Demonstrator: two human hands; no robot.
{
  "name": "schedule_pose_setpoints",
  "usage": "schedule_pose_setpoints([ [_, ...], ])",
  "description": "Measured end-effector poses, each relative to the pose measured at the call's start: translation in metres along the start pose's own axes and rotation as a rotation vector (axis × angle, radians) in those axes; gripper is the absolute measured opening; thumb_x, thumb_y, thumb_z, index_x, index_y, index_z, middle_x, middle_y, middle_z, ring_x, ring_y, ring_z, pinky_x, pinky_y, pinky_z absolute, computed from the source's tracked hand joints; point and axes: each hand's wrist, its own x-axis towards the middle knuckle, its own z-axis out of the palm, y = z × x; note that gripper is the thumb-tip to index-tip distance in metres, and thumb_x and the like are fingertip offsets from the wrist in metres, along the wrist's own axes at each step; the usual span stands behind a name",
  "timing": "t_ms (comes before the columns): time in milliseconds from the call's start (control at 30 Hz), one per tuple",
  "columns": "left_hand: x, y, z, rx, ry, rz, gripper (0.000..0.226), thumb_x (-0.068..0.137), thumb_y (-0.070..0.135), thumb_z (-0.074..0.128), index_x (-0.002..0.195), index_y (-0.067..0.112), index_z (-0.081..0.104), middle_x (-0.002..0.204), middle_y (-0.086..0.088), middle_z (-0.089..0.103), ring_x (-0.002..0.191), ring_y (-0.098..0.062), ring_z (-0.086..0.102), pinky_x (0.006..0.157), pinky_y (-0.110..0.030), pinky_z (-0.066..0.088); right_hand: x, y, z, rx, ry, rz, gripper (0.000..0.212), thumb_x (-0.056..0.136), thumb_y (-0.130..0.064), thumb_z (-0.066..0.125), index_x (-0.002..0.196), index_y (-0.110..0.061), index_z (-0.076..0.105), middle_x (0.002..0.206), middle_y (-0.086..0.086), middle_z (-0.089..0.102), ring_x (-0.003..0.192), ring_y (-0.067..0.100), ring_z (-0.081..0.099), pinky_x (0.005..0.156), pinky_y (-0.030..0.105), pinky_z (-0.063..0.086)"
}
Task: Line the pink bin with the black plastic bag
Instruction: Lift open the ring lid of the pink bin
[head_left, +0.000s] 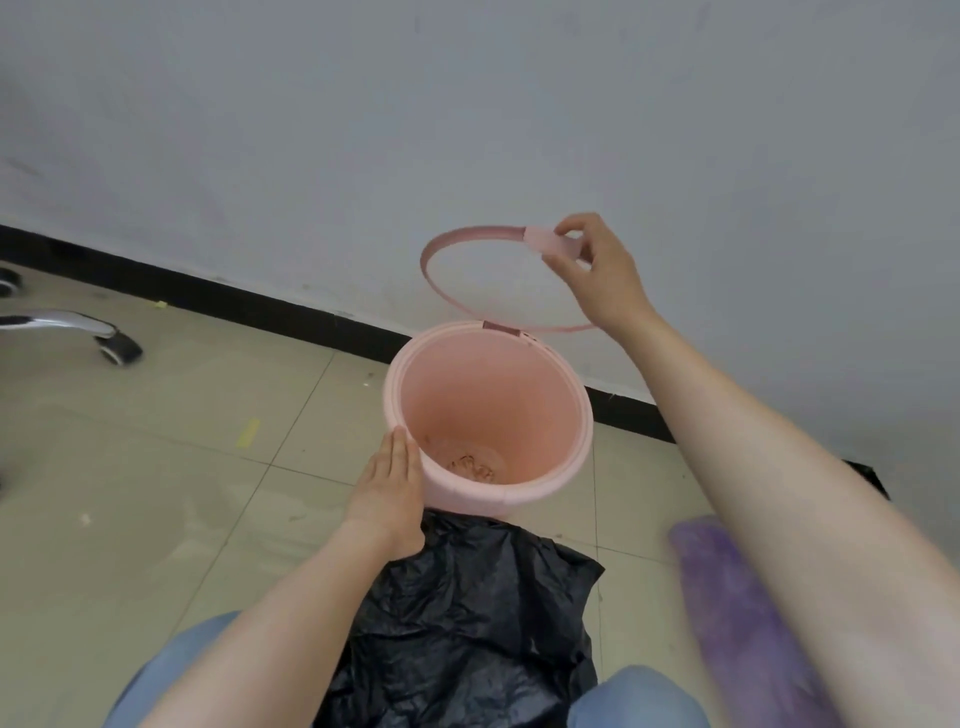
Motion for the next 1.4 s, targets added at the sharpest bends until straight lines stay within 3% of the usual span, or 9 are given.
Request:
schedule_pose_setpoints([
  [200, 0.0, -0.002, 0.001, 0.037, 0.006, 0.016, 0.082, 0.084, 0.012, 0.039, 0.139, -0.006, -0.02, 0.152, -0.024, -0.021, 0.143, -0.033, -0.017, 0.12, -0.038, 0.001, 0.037, -0.01, 0.005, -0.507, 0.338, -0.023, 0.034, 0.097, -0.028, 0.038, 0.111, -0.007, 0.06, 0.115, 0.02, 0.048, 0.11, 0.033, 0.043, 0.083, 0.038, 0.039],
  [333, 0.002, -0.005, 0.007, 0.017, 0.027, 0.012, 0.083, 0.084, 0.013, 0.039, 0.139, -0.005, -0.021, 0.152, -0.023, -0.023, 0.143, -0.031, -0.018, 0.12, -0.037, 0.0, 0.063, -0.007, 0.013, -0.354, 0.122, 0.062, 0.05, 0.093, -0.006, 0.035, 0.142, -0.011, 0.025, 0.142, 0.019, 0.034, 0.128, 0.033, 0.036, 0.098, 0.039, 0.036],
  [400, 0.002, -0.004, 0.008, 0.006, 0.037, 0.007, 0.082, 0.084, 0.011, 0.037, 0.138, -0.005, -0.021, 0.152, -0.022, -0.023, 0.143, -0.031, -0.018, 0.12, -0.037, 0.0, 0.072, -0.005, 0.016, -0.131, -0.072, 0.128, 0.073, 0.091, -0.01, 0.042, 0.146, -0.018, -0.005, 0.153, 0.017, 0.019, 0.135, 0.033, 0.031, 0.103, 0.039, 0.035],
  [467, 0.003, -0.003, 0.008, 0.011, 0.045, 0.01, 0.081, 0.084, 0.011, 0.037, 0.138, -0.005, -0.022, 0.152, -0.023, -0.024, 0.143, -0.031, -0.019, 0.12, -0.037, 0.0, 0.073, 0.004, 0.019, -0.046, -0.183, 0.207, 0.082, 0.09, -0.017, 0.047, 0.144, -0.026, -0.014, 0.156, 0.021, 0.0, 0.142, 0.034, 0.015, 0.114, 0.045, 0.023],
  [700, 0.006, -0.006, 0.01, -0.006, 0.025, 0.027, 0.085, 0.083, 0.01, 0.041, 0.138, -0.005, -0.023, 0.152, -0.023, -0.024, 0.143, -0.032, -0.019, 0.12, -0.037, -0.001, 0.009, 0.054, 0.036, -0.193, -0.298, 0.183, 0.07, 0.089, -0.016, 0.049, 0.146, -0.024, 0.009, 0.155, 0.017, 0.011, 0.144, 0.029, 0.008, 0.118, 0.046, 0.013],
  [967, 0.003, -0.006, 0.01, -0.159, 0.031, 0.049, 0.094, 0.082, 0.019, 0.05, 0.139, -0.004, -0.021, 0.152, -0.022, -0.024, 0.143, -0.031, -0.019, 0.121, -0.04, 0.0, -0.13, 0.088, 0.036, -0.06, 0.087, 0.313, 0.049, 0.088, -0.001, 0.044, 0.136, -0.006, 0.037, 0.142, 0.013, 0.041, 0.133, 0.027, 0.031, 0.11, 0.03, 0.022],
  [1167, -0.003, -0.013, 0.035, -0.515, 0.219, -0.062, 0.086, 0.086, 0.014, 0.053, 0.143, 0.001, -0.011, 0.156, -0.017, -0.011, 0.145, -0.03, -0.003, 0.119, -0.037, 0.007, -0.222, 0.133, 0.077, -0.165, -0.093, 0.47, 0.027, 0.087, -0.003, 0.048, 0.11, -0.003, 0.062, 0.118, 0.018, 0.06, 0.117, 0.031, 0.044, 0.087, 0.017, 0.026],
  [1267, 0.008, -0.009, 0.074, -0.398, 0.109, -0.102, 0.084, 0.088, 0.026, 0.052, 0.144, 0.0, -0.006, 0.157, -0.018, -0.003, 0.145, -0.032, 0.003, 0.119, -0.039, 0.013, -0.252, 0.151, 0.101, -0.251, -0.236, 0.558, 0.037, 0.088, -0.018, 0.052, 0.124, -0.01, 0.053, 0.13, 0.013, 0.053, 0.123, 0.03, 0.04, 0.1, 0.033, 0.034],
  [1400, 0.032, -0.01, 0.109, -0.155, -0.067, -0.007, 0.093, 0.084, 0.052, 0.05, 0.146, 0.011, -0.006, 0.158, -0.011, 0.0, 0.146, -0.028, 0.001, 0.119, -0.044, 0.012, -0.273, 0.165, 0.117, -0.41, -0.469, 0.571, 0.065, 0.089, -0.042, 0.048, 0.144, -0.022, 0.02, 0.153, 0.008, 0.025, 0.141, 0.025, 0.018, 0.113, 0.041, 0.024],
])
